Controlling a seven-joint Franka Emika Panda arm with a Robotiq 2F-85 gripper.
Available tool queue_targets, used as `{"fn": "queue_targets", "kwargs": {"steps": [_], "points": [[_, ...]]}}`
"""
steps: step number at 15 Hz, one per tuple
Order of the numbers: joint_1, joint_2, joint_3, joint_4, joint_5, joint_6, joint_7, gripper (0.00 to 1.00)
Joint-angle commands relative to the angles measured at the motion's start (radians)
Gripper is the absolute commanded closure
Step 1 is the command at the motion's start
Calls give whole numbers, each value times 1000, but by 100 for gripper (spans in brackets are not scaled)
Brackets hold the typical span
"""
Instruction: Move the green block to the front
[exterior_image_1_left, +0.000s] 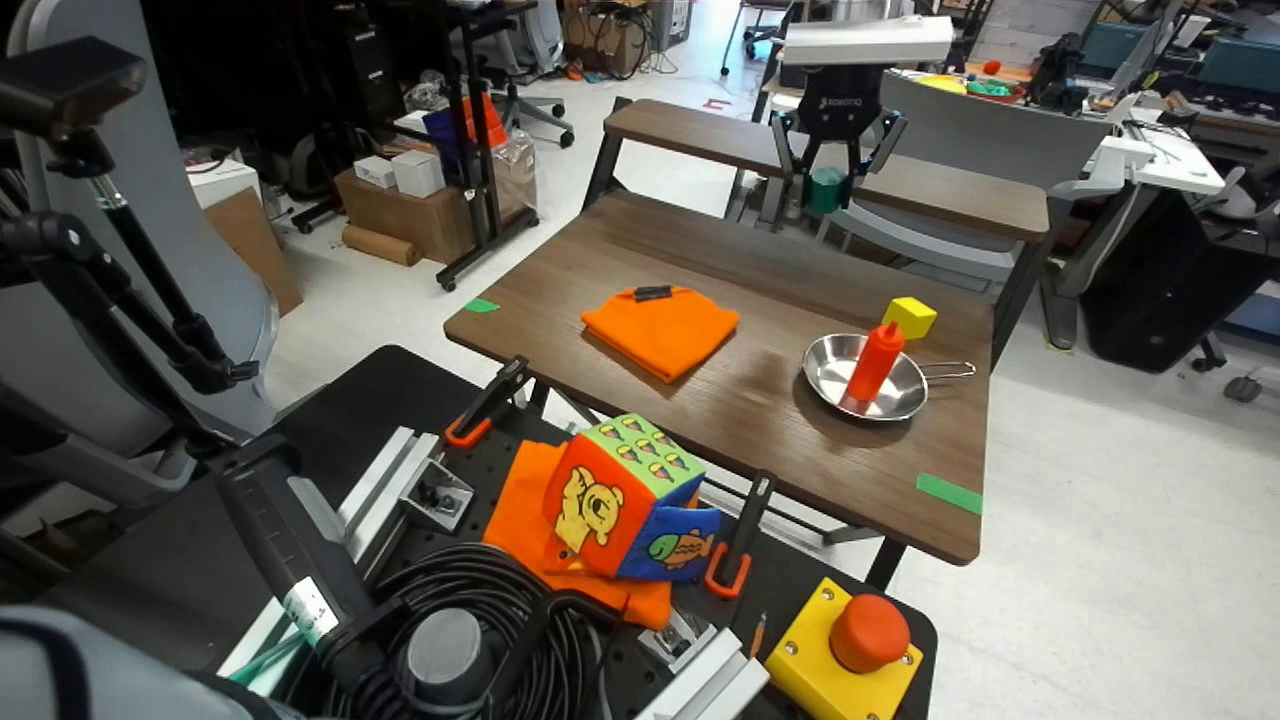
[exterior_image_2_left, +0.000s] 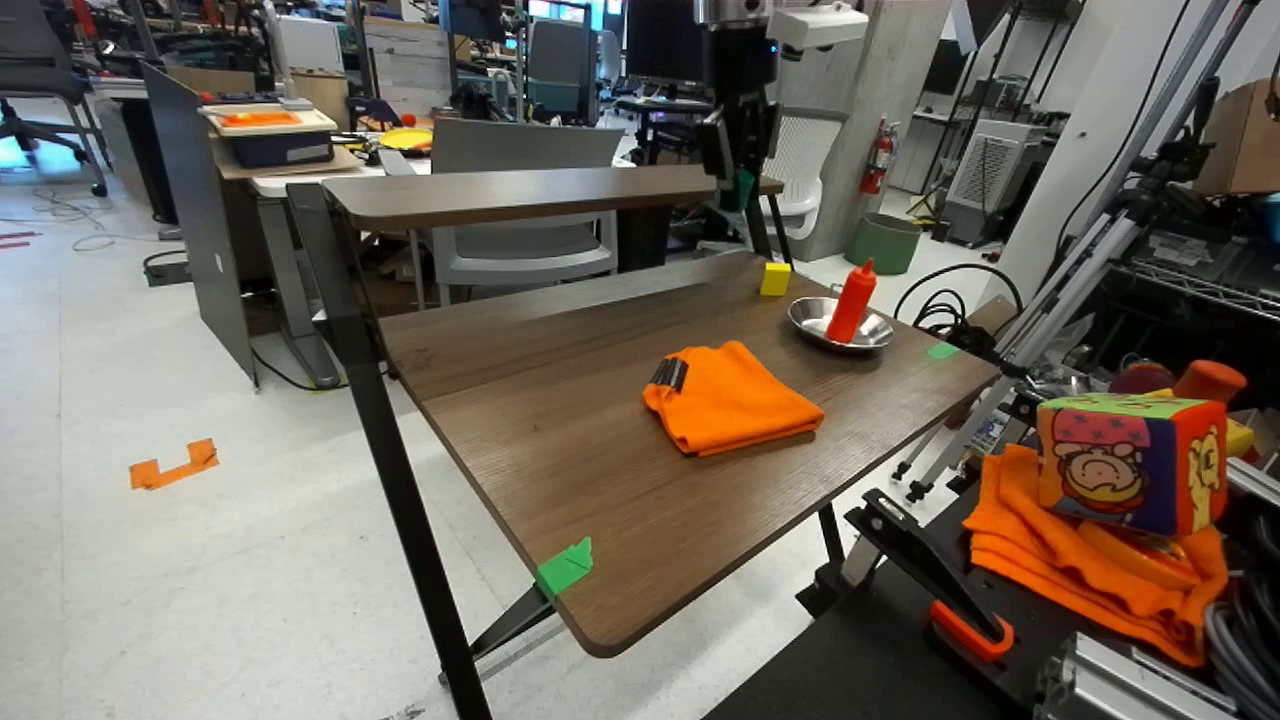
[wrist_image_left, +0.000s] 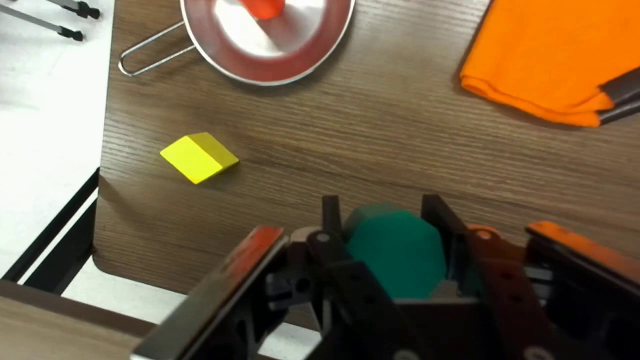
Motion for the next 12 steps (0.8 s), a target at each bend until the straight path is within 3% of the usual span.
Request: {"fn": "queue_targets", "kwargs": {"steps": [1,12], "points": [[-23,-158,18,-244,-22,69,-37,81],[-74,-400,-9,-828,-58,288,-46,81]]}}
